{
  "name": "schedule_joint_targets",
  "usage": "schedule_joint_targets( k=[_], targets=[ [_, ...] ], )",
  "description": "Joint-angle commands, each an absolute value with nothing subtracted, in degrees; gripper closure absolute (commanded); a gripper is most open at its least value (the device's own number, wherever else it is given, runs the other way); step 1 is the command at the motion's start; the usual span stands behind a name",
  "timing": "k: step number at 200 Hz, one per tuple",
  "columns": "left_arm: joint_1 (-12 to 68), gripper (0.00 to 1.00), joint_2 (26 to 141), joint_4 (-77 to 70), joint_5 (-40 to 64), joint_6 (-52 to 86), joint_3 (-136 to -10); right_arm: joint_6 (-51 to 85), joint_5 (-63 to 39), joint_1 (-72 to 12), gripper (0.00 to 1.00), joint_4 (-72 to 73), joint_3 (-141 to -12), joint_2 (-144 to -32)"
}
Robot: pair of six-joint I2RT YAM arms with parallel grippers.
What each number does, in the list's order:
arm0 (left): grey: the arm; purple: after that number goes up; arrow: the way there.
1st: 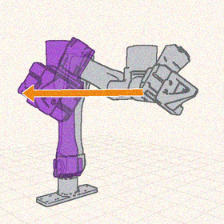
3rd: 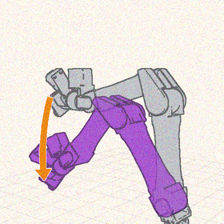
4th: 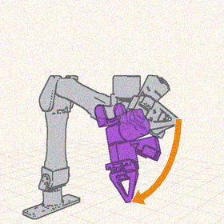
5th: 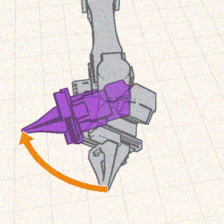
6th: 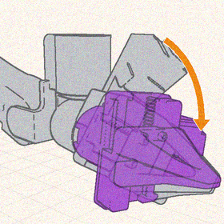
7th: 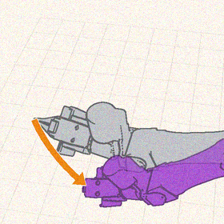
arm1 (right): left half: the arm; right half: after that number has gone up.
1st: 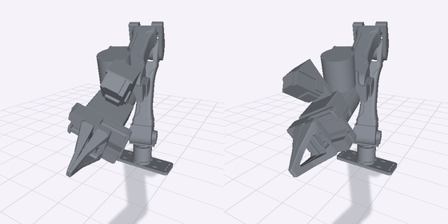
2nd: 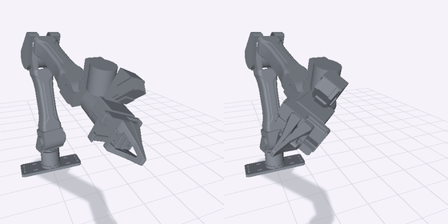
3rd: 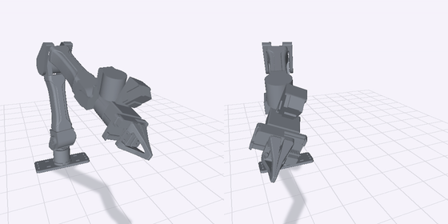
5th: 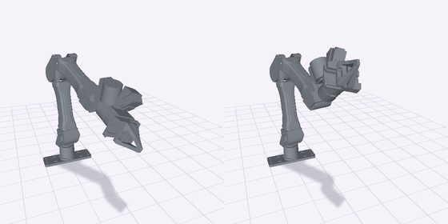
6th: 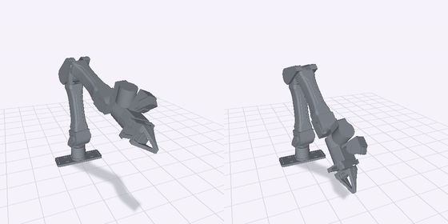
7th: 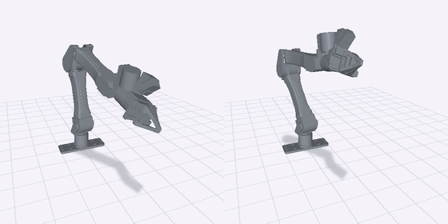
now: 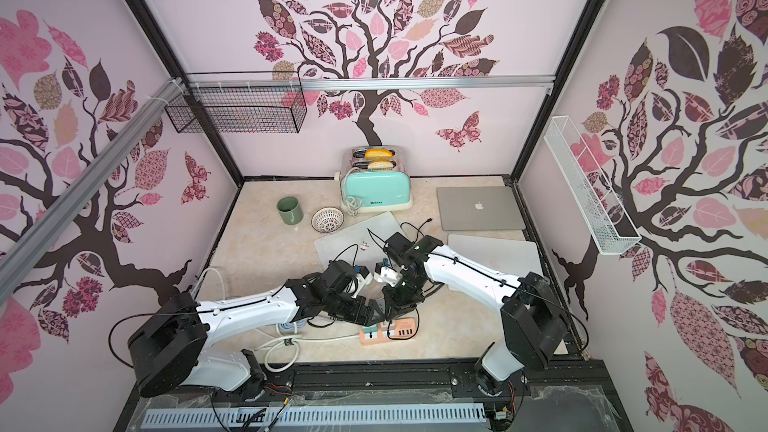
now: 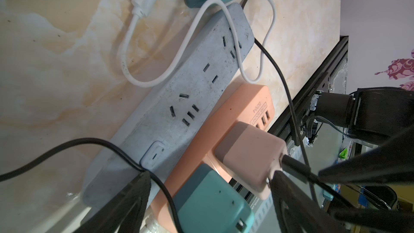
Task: Unplug the laptop charger
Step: Remove the charging cable from the plug.
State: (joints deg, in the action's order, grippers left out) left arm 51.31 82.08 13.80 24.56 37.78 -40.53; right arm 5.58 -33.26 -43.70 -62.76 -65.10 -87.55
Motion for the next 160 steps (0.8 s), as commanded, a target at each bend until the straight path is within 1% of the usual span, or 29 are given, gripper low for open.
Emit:
schedule_joint_targets(
  k=[1, 17, 30, 46, 59, 76, 85, 95, 119, 137, 160],
  targets=[
    [51.52, 0.12, 84.69, 14.42, 23.71, 37.63, -37.79, 5.71, -34.18, -44.01, 0.89, -63.52, -66.86, -87.91],
    [51.52, 0.12, 84.71, 14.54, 23.82, 37.55, -37.80, 5.75, -34.11, -44.04, 0.93, -64.03, -67.40, -87.97],
    [51.58, 0.12, 84.76, 14.67, 23.82, 37.47, -37.88, 5.80, -33.71, -44.08, 0.90, -64.55, -67.93, -88.11],
    [51.58, 0.12, 84.90, 14.62, 23.82, 37.44, -37.80, 5.87, -32.64, -44.04, 0.78, -65.36, -68.71, -88.07],
    [51.51, 0.12, 84.97, 14.59, 23.76, 37.49, -37.82, 6.03, -31.72, -44.03, 0.64, -66.35, -69.63, -88.11],
    [51.52, 0.12, 85.04, 14.50, 23.86, 37.40, -37.84, 6.06, -31.21, -44.04, 0.50, -67.87, -70.85, -87.63],
    [51.52, 0.12, 85.17, 14.37, 23.88, 37.41, -37.69, 5.94, -31.11, -44.03, 0.44, -68.07, -71.01, -86.89],
    [51.59, 0.12, 85.56, 14.24, 23.98, 37.28, -37.70, 5.27, -31.04, -44.08, 0.40, -67.90, -70.54, -85.86],
    [51.58, 0.12, 85.83, 14.09, 24.13, 37.27, -37.84, 3.81, -30.80, -44.01, 0.38, -68.99, -69.32, -85.37],
    [51.56, 0.12, 85.77, 14.24, 24.16, 37.21, -37.89, 3.89, -33.24, -43.99, 0.40, -69.96, -69.60, -85.04],
    [51.58, 0.12, 85.74, 14.12, 24.08, 37.31, -37.71, 4.01, -35.32, -43.98, 0.41, -71.24, -69.67, -83.54]
  ],
)
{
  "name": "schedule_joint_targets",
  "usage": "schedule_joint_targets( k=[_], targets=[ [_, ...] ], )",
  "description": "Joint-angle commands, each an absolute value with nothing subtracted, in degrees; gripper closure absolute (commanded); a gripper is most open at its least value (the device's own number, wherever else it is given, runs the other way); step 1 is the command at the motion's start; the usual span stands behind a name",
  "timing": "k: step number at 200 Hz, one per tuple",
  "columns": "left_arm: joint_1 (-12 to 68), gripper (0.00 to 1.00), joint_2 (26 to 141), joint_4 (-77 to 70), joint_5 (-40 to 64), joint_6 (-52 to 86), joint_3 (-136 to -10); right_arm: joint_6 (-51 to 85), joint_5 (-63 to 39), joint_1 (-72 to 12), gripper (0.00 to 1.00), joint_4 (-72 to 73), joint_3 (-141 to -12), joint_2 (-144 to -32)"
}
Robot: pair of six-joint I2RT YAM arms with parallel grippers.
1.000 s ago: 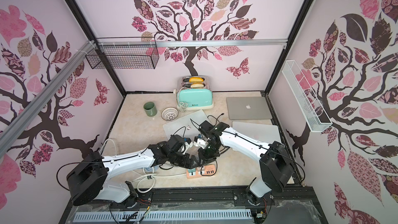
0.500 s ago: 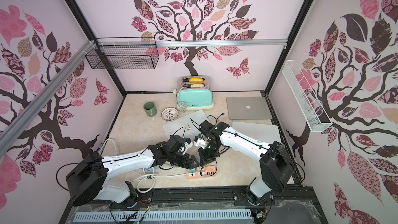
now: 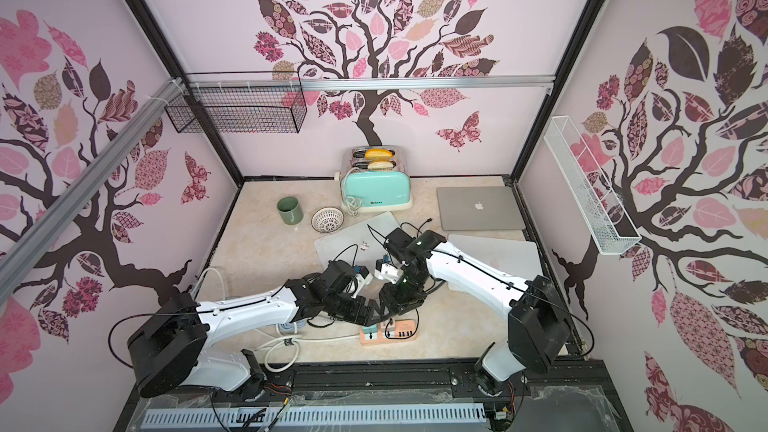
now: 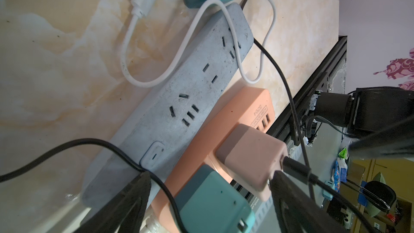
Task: Unplug the laptop charger
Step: Remove the charging cable from the plug.
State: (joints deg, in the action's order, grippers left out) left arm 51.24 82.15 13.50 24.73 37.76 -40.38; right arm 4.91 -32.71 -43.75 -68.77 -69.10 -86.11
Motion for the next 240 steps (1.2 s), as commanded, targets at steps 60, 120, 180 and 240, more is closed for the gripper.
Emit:
schedule_joint_targets(
  k=[60, 120, 180, 240],
  targets=[
    [51.58, 0.12, 86.39, 13.63, 24.35, 37.27, -37.97, 4.91, -39.46, -44.19, 0.41, -71.07, -67.96, -83.20],
    [51.55, 0.12, 86.66, 12.48, 24.74, 37.39, -37.73, 7.39, -40.12, -45.70, 0.41, -66.42, -66.33, -84.95],
    [51.50, 0.12, 86.78, 12.72, 26.03, 36.14, -37.95, 9.88, -40.19, -46.58, 0.47, -63.06, -66.17, -87.26],
    [51.42, 0.12, 87.34, 12.90, 27.56, 34.98, -38.41, 13.28, -39.22, -47.50, 0.50, -61.06, -64.51, -86.66]
  ],
)
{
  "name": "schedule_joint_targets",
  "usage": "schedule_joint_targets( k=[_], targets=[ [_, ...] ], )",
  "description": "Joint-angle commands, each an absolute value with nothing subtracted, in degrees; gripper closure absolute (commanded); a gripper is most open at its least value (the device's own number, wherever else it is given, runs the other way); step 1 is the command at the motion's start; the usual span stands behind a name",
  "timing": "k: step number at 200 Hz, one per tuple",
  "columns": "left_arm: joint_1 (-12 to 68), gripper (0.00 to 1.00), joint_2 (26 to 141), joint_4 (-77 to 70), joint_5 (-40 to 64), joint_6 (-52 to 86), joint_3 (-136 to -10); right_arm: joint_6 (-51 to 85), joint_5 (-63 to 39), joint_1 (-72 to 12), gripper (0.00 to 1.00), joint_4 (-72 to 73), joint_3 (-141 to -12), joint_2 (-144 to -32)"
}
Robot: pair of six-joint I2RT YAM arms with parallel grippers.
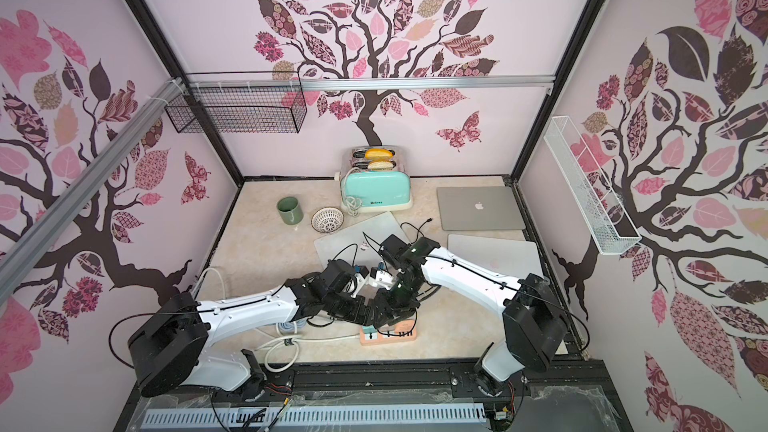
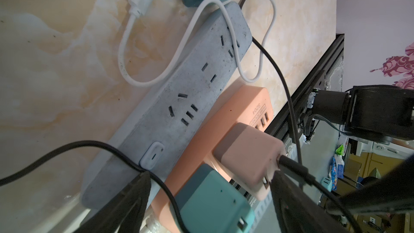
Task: Unplug the laptop charger
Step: Remove the charging cable from the plug.
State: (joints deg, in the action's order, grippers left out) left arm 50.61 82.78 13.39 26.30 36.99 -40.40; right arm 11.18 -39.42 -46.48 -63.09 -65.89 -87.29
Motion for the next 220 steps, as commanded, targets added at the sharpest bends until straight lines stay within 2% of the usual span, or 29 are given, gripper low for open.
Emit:
schedule_joint_targets(
  k=[1, 106, 187, 220],
  targets=[
    [51.42, 0.12, 87.31, 12.87, 27.58, 34.94, -38.41, 13.36, -39.26, -47.52, 0.50, -60.98, -64.51, -86.57],
    [51.18, 0.12, 86.44, 14.24, 30.28, 33.63, -38.36, 24.92, -32.05, -51.61, 0.44, -48.42, -58.80, -80.70],
    [51.04, 0.12, 85.15, 15.55, 33.03, 33.59, -38.86, 27.18, -26.24, -52.64, 0.44, -41.79, -55.16, -78.34],
    [50.92, 0.12, 85.52, 16.39, 33.73, 32.87, -38.90, 28.49, -24.67, -53.50, 0.48, -39.95, -52.98, -76.55]
  ],
)
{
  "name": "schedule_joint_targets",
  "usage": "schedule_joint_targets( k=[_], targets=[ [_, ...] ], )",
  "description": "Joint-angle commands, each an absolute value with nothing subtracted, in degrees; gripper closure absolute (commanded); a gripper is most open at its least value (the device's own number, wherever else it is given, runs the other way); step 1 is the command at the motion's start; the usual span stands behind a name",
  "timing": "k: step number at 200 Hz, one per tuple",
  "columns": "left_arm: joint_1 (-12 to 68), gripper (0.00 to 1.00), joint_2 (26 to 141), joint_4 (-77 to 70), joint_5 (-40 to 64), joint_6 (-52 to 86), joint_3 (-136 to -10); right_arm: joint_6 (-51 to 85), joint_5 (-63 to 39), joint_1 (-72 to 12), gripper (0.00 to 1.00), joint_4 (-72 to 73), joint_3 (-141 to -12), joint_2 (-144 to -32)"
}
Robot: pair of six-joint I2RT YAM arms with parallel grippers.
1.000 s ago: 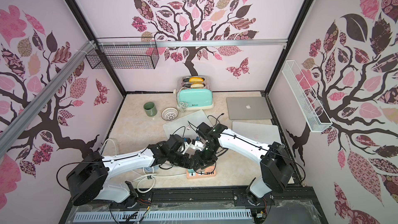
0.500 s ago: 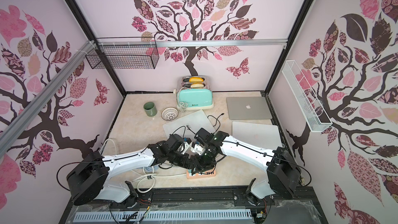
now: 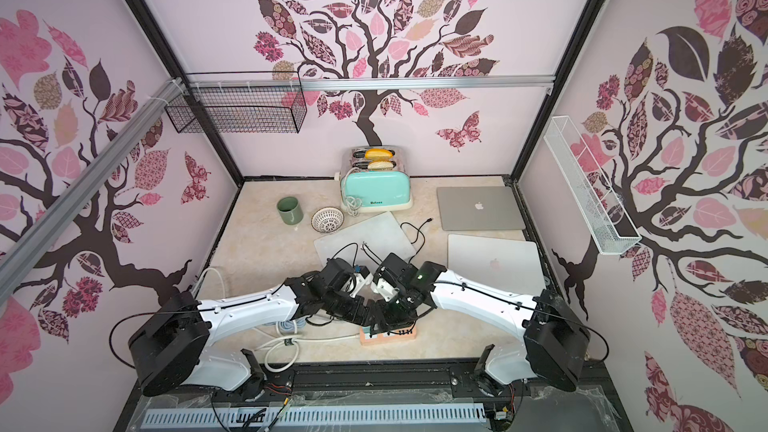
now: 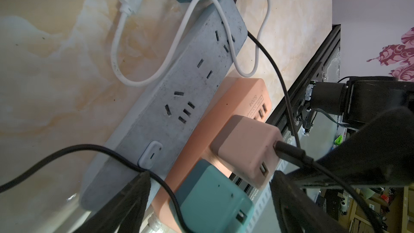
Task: Unplug the laptop charger
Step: Remove the charging cable from the plug.
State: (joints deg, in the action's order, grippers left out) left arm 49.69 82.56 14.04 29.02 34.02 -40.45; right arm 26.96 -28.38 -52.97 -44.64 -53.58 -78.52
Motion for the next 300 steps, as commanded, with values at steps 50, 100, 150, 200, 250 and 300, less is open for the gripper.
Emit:
schedule_joint_targets(
  k=[50, 100, 150, 200, 250, 300],
  targets=[
    [50.36, 0.12, 84.13, 17.63, 34.32, 31.86, -38.78, 29.88, -22.59, -54.05, 0.67, -40.24, -52.19, -72.99],
    [50.19, 0.12, 84.58, 16.72, 34.02, 31.97, -38.59, 29.03, -23.16, -54.14, 0.78, -42.21, -53.07, -72.93],
    [50.21, 0.13, 86.55, 16.56, 32.92, 32.86, -39.03, 28.38, -23.20, -54.14, 1.00, -44.82, -55.31, -70.21],
    [49.75, 0.14, 86.03, 17.01, 32.34, 33.29, -38.91, 27.21, -22.82, -54.14, 1.00, -46.64, -55.92, -66.23],
    [49.44, 0.14, 83.77, 17.24, 33.15, 33.61, -40.49, 26.23, -22.88, -54.19, 1.00, -48.52, -55.52, -66.07],
    [47.39, 0.14, 80.55, 17.29, 34.34, 34.49, -41.70, 26.02, -22.66, -54.14, 1.00, -48.74, -53.01, -65.83]
  ],
)
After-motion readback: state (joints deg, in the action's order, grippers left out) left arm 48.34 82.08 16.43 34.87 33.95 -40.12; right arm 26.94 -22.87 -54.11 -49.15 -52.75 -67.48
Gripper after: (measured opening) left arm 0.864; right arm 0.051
